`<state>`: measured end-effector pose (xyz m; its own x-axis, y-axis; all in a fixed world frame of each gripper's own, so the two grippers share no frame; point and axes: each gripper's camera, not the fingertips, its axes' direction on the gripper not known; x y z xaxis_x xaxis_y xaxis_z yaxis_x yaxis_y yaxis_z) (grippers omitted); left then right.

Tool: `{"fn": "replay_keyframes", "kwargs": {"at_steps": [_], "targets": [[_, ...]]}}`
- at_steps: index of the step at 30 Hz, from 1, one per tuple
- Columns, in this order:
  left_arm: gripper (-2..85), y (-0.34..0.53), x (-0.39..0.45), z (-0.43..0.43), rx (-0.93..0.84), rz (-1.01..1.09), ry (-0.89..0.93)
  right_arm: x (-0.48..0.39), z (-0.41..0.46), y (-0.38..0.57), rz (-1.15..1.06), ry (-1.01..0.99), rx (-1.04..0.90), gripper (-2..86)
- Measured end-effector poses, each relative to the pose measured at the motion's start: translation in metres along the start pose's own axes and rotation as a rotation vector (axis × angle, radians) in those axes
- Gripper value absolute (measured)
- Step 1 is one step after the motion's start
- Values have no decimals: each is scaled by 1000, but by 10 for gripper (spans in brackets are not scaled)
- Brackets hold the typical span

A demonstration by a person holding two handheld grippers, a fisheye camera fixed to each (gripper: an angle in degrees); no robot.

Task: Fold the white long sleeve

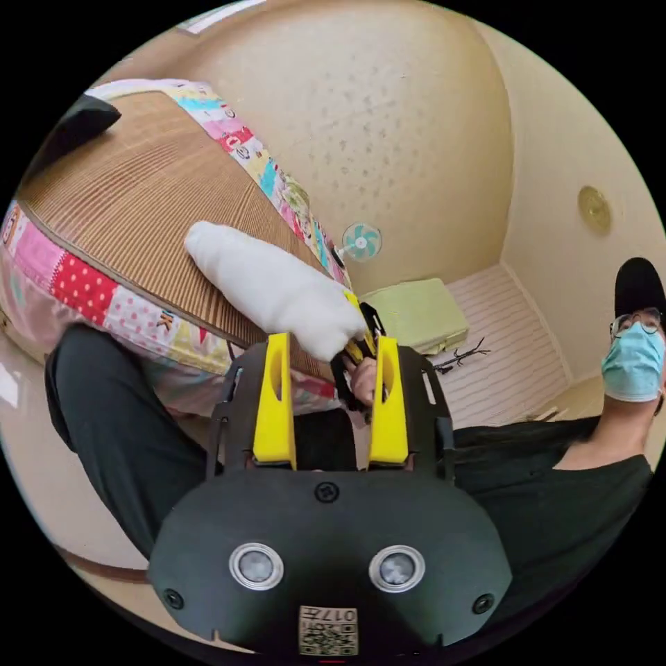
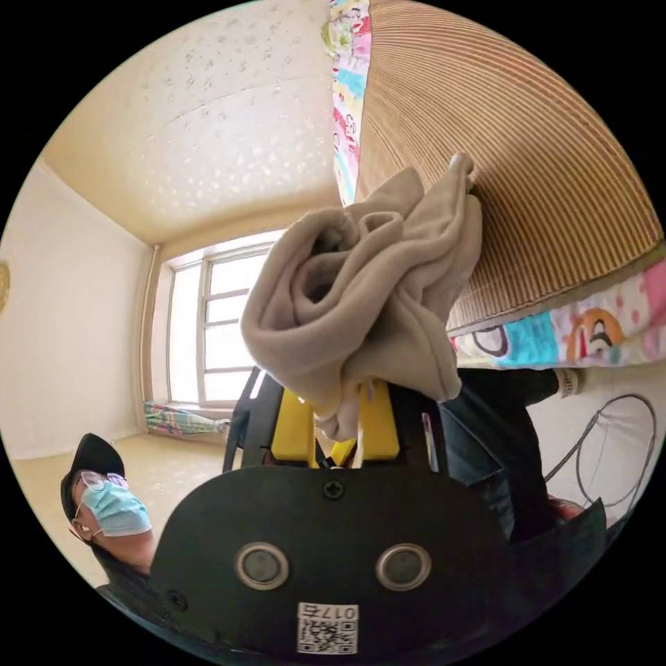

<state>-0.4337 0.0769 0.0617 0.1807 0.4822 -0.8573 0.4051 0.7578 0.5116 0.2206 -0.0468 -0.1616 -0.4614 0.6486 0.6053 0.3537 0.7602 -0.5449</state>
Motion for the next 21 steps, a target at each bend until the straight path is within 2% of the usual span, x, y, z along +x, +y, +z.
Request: {"fn": "replay_keyframes", "kwargs": {"at_steps": [3,6,11,14,16,18,21], "targets": [[140,13,-1,-76,235,40,28,-54,94,-35,-162,-17,-101,100],[149,29,-10,-119,318,-14,-141,-102,192,-49,-291,-100,-121,100],[155,62,-26,-148,428,-79,-258,-121,343,-32,-342,-126,-25,107],[156,72,-38,-145,439,-140,-348,-86,432,-13,-237,20,-91,109],[157,75,-43,-138,434,-166,-380,-41,479,12,-262,238,-281,93],[158,73,-48,-126,396,-173,-427,-8,480,43,-380,355,-396,79],[158,67,-52,-102,330,-160,-504,42,426,93,-606,541,-501,75]]}}
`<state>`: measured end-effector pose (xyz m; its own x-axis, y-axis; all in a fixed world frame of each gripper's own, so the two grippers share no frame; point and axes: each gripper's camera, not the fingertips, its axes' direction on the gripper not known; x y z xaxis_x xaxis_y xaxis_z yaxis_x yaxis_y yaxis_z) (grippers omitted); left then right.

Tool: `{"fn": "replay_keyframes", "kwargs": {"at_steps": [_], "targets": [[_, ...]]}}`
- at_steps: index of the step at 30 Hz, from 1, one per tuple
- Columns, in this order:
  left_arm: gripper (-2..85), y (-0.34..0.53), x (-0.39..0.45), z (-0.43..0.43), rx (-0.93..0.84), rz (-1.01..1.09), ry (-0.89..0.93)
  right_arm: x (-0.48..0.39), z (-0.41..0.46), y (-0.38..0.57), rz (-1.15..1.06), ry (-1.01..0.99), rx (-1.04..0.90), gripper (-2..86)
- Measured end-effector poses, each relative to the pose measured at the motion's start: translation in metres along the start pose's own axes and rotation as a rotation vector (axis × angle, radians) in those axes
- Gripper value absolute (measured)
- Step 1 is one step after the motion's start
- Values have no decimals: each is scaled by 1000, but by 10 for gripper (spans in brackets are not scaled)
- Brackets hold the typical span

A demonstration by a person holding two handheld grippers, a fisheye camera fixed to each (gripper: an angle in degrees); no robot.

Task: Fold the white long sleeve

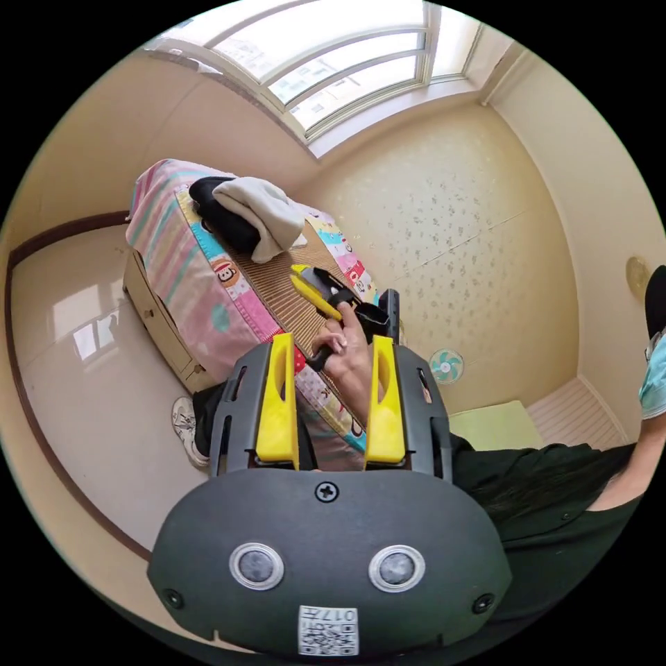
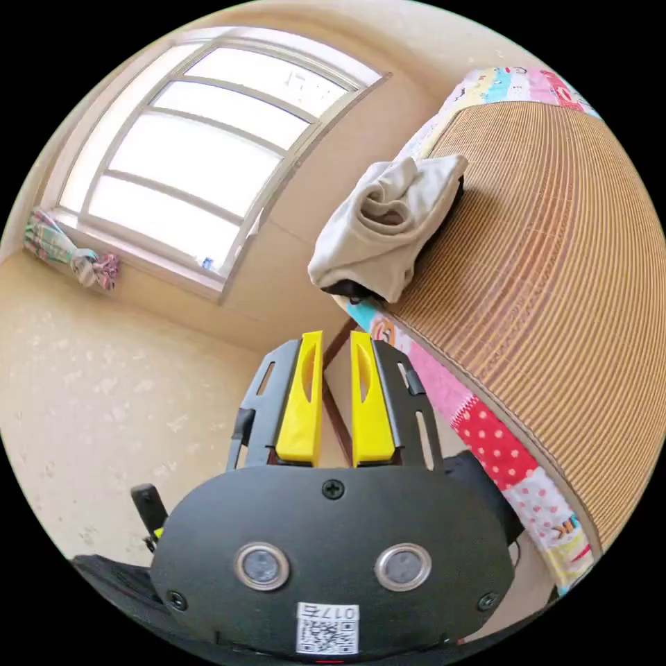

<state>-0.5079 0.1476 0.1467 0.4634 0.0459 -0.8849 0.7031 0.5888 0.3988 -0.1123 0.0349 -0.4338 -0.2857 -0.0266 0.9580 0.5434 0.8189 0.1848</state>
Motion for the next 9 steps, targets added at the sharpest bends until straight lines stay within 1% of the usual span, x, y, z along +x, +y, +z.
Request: {"fn": "replay_keyframes", "kwargs": {"at_steps": [1,2,4,5,7,8,9], "targets": [[158,1,3,6,-12,12,-15,15,-15,36,-42,72,-17,76],[157,2,10,20,-37,44,-42,24,-26,53,-51,100,-17,76],[155,4,23,46,-82,101,-69,63,-96,114,-23,228,53,80],[153,7,34,66,-110,149,-84,71,-119,127,4,273,83,82],[148,13,54,101,-154,222,-96,93,-218,177,105,490,238,93],[145,19,68,126,-190,263,-77,95,-245,190,135,561,286,95],[142,25,83,153,-238,296,-31,96,-295,218,207,705,384,100]]}}
